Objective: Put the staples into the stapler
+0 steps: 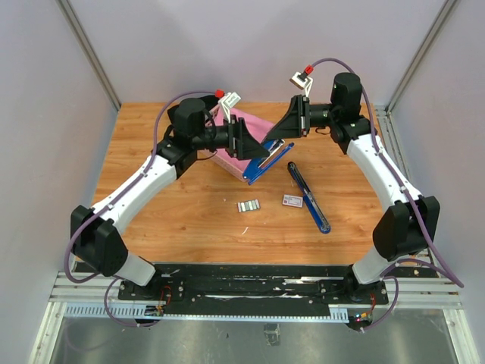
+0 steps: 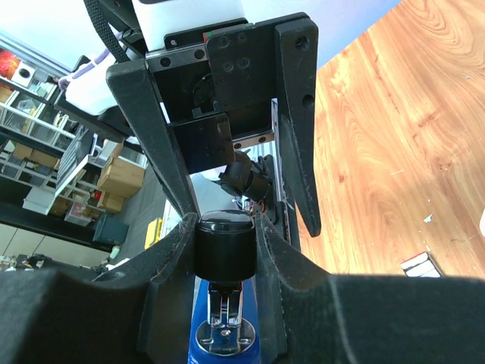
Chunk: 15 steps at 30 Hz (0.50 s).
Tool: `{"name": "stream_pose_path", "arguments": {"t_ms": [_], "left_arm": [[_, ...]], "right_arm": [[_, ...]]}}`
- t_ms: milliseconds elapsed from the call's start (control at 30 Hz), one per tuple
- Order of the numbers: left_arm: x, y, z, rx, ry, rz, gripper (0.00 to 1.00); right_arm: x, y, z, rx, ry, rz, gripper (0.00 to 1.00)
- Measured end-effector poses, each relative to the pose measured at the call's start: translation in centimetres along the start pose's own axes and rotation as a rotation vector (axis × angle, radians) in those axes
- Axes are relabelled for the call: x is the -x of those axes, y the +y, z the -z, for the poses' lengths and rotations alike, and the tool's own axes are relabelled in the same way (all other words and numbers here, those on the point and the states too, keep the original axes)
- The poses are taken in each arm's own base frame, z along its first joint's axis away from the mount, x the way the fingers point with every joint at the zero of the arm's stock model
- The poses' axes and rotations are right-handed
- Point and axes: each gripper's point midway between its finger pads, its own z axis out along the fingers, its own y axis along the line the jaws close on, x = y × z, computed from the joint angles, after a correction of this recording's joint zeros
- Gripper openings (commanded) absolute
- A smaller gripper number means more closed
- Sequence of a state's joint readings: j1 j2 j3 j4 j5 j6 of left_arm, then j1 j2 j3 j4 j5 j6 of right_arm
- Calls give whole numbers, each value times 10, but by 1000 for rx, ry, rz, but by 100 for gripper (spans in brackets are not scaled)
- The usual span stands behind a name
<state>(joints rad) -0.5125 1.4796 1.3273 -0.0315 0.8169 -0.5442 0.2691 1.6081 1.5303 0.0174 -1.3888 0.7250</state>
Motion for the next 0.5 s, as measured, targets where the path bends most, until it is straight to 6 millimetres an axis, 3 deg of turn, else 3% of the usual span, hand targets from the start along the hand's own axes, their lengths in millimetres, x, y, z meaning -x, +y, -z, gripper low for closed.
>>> {"name": "stream_pose_path", "arguments": {"t_ms": [233,300,367,500], "left_arm": [[-2,-3,1,-17,11,-2,71],[-4,-4,0,-20,19,-1,66],[-7,-6,-1,-25,35,1,54],[-10,-14,-6,-59,62,-7,16]], "right_arm": [[-1,1,0,4,5,-7,1],[-2,1,0,6,7,-8,1],[-2,1,0,6,7,-9,1],[-2,-1,0,-1,5,-6,1]]}}
